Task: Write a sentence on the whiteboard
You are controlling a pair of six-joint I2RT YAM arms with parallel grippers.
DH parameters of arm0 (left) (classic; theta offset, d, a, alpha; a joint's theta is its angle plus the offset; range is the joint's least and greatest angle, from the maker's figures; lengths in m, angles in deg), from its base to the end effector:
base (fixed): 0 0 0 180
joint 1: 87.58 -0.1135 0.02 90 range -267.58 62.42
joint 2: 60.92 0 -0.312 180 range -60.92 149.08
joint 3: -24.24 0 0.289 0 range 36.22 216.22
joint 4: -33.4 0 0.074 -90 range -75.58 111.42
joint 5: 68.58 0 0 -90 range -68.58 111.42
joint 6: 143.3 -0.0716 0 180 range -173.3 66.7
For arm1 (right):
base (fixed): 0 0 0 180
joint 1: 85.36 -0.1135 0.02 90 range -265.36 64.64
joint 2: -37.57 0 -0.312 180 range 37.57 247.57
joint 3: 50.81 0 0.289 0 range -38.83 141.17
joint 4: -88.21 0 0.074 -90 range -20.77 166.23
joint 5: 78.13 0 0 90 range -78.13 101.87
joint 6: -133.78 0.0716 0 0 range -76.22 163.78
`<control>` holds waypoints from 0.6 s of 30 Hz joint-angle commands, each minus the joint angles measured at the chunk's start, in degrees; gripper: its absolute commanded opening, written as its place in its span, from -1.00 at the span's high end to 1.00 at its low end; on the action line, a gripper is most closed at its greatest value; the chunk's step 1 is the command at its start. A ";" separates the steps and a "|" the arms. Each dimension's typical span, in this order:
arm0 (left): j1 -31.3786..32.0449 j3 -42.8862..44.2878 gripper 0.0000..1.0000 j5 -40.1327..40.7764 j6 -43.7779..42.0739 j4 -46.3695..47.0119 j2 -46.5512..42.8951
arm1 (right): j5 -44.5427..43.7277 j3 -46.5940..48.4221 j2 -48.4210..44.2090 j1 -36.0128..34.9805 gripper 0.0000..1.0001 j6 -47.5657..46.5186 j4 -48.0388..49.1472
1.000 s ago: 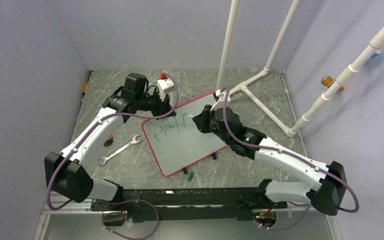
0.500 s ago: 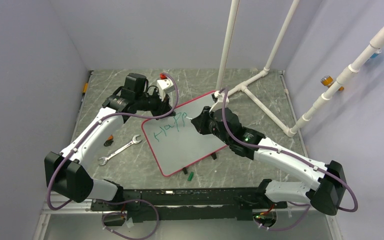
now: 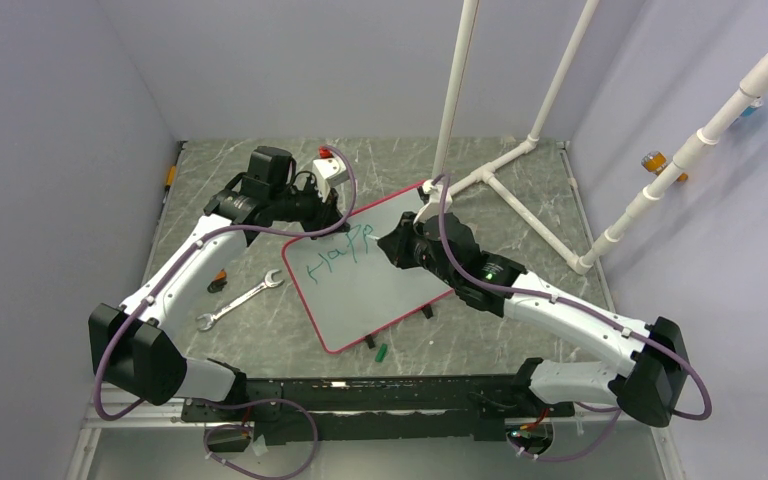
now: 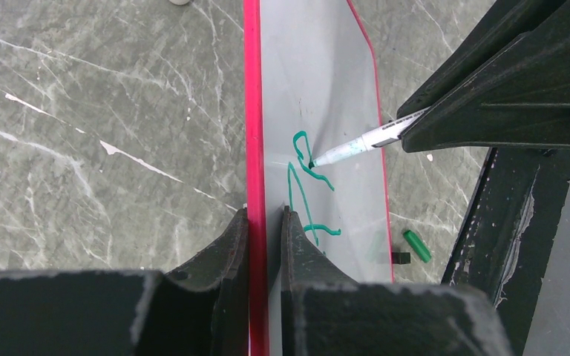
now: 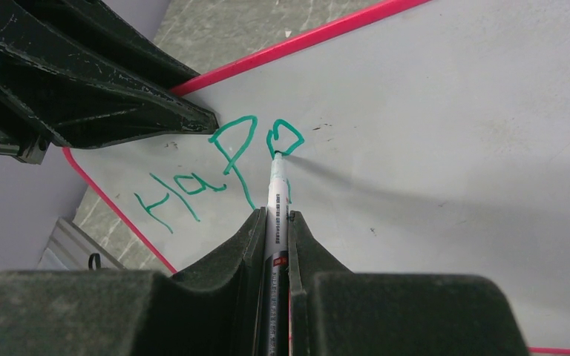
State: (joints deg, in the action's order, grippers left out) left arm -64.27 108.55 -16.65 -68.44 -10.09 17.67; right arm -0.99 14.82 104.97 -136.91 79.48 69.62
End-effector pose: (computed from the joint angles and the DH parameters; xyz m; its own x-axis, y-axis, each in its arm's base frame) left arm 0.3029 -0.1786 0.3683 -0.3447 0.3724 -0.8617 0.8797 0.4484 -0.1581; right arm 0.2138 0.2437 0.3426 -0.5455 0.2279 -0.8065 -0.3884 0.7840 0.4842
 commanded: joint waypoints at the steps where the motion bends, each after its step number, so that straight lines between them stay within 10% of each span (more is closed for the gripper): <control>1: 0.60 -0.09 1.00 1.01 -3.74 2.33 -1.88 | 0.03 2.34 0.18 0.30 1.00 -1.03 1.64; 18: 0.60 0.17 1.00 1.43 -3.57 2.14 -1.69 | -6.90 -0.51 -11.04 0.29 1.00 -2.20 -5.49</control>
State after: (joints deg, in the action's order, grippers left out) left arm -63.89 108.55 -17.28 -68.41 -9.65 17.54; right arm -4.42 14.80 96.64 -136.80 78.76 65.57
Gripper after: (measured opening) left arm 0.162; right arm 0.149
